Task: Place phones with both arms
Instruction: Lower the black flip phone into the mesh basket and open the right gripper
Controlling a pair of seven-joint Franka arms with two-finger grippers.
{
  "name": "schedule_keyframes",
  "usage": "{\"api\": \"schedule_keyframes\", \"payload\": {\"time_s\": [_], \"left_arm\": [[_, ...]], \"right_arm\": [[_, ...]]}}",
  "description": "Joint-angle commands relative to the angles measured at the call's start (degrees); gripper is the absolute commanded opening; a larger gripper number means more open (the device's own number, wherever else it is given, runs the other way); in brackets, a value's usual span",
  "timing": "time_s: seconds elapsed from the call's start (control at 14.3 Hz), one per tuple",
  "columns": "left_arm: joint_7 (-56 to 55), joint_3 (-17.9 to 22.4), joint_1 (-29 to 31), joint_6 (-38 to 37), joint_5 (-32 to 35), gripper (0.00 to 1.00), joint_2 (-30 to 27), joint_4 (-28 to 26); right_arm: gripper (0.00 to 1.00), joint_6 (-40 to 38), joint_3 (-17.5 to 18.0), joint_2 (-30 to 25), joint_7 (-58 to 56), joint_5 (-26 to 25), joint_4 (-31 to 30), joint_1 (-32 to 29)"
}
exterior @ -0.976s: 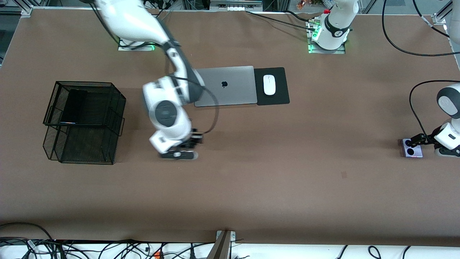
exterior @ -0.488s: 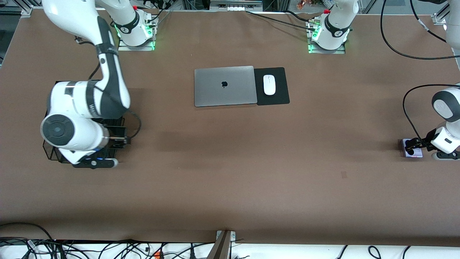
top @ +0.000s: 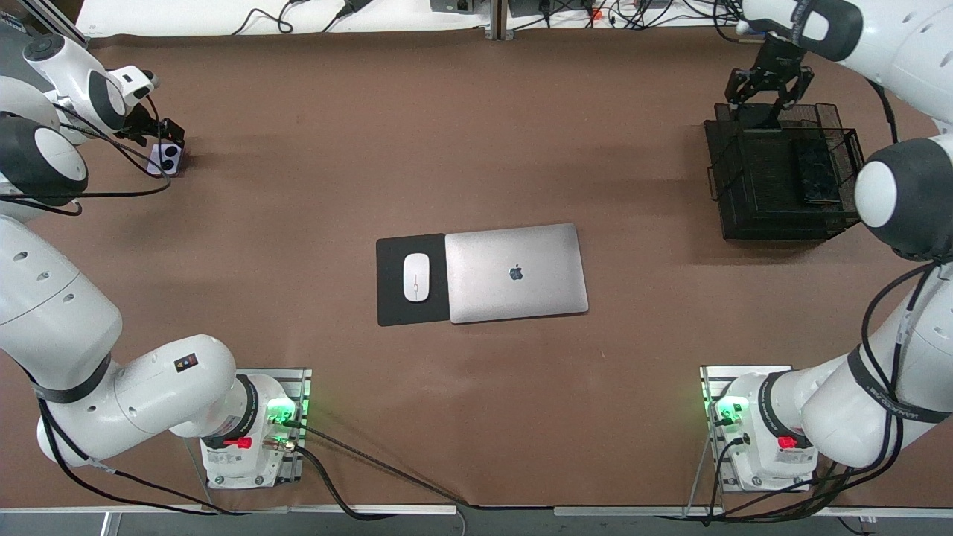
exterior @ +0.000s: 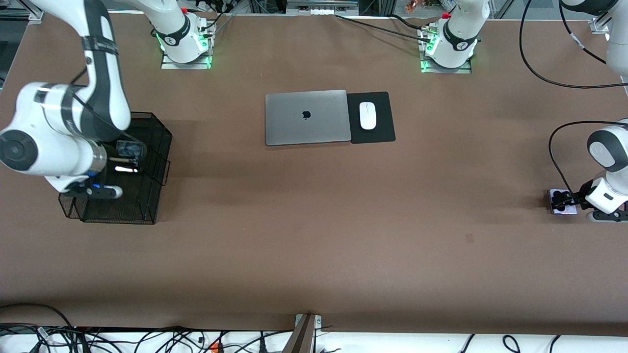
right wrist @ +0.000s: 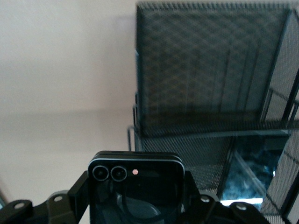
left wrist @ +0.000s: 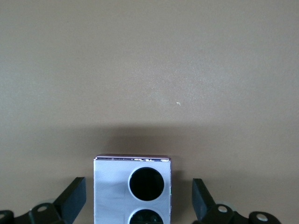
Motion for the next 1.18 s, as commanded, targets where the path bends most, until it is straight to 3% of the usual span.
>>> {"api": "schedule_keyframes", "payload": {"time_s": [0.0, 0.42, 0.84, 1.12], "left_arm": [[1.5, 0.1, -0.1, -0.1, 3.1, 1.00, 1.1, 1.6], [1.5, 0.1, 0.3, 0.8, 5.4, 1.00, 2.4, 1.5], [1.5, 0.2, 0.4, 2.6, 5.4, 1.00, 3.6, 1.5], [1.5, 0.3, 0.4, 3.3, 5.3, 1.00, 4.4, 1.5]], "right_arm": [[0.01, 3.5, -1.1, -5.7, -0.3, -0.9, -8.5, 1.1], [0.02, 6.4, -3.8, -5.3, -0.3, -2.5, -12.4, 1.1], [0.03, 8.7, -4.0, -4.0, -0.1, -2.4, -14.2, 0.9], [0.11, 9.9, -4.0, -3.0, 0.6, -2.3, -13.7, 1.0]]}}
